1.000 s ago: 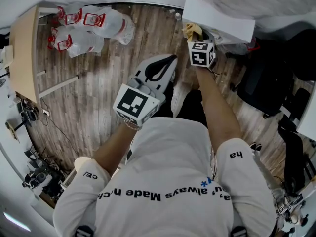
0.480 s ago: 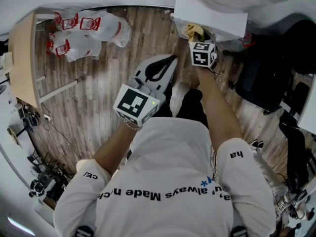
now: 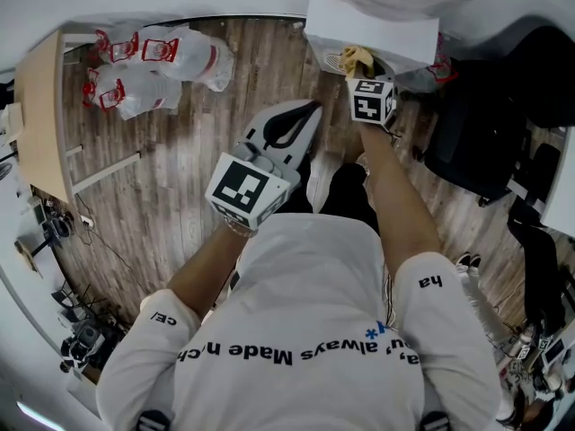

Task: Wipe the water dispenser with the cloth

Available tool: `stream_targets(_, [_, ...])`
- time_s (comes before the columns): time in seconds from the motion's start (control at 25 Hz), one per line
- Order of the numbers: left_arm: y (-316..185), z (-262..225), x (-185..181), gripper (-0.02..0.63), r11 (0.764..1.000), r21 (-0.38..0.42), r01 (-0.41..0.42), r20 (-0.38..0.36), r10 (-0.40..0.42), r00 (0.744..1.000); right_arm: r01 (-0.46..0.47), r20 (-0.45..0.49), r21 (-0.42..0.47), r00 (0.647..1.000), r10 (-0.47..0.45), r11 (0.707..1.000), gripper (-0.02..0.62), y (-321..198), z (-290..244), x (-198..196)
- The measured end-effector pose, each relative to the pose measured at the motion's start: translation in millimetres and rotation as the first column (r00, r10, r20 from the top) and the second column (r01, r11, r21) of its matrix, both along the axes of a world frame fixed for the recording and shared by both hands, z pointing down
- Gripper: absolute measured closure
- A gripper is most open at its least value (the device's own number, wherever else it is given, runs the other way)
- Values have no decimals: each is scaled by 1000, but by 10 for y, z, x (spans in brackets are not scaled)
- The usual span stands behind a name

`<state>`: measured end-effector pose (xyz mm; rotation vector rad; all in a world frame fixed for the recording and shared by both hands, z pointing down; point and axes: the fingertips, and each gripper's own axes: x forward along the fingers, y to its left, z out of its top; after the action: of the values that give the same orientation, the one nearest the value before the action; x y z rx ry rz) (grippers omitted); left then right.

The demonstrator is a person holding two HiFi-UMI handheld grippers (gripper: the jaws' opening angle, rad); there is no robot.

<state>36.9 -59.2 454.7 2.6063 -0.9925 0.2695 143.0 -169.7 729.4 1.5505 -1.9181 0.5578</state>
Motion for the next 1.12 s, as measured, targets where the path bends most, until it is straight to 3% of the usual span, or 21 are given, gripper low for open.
stream_targets(1.12, [108, -43, 478, 589, 997, -2, -74, -1, 74, 997, -104, -25, -19, 994, 103, 994, 535, 162, 50, 874])
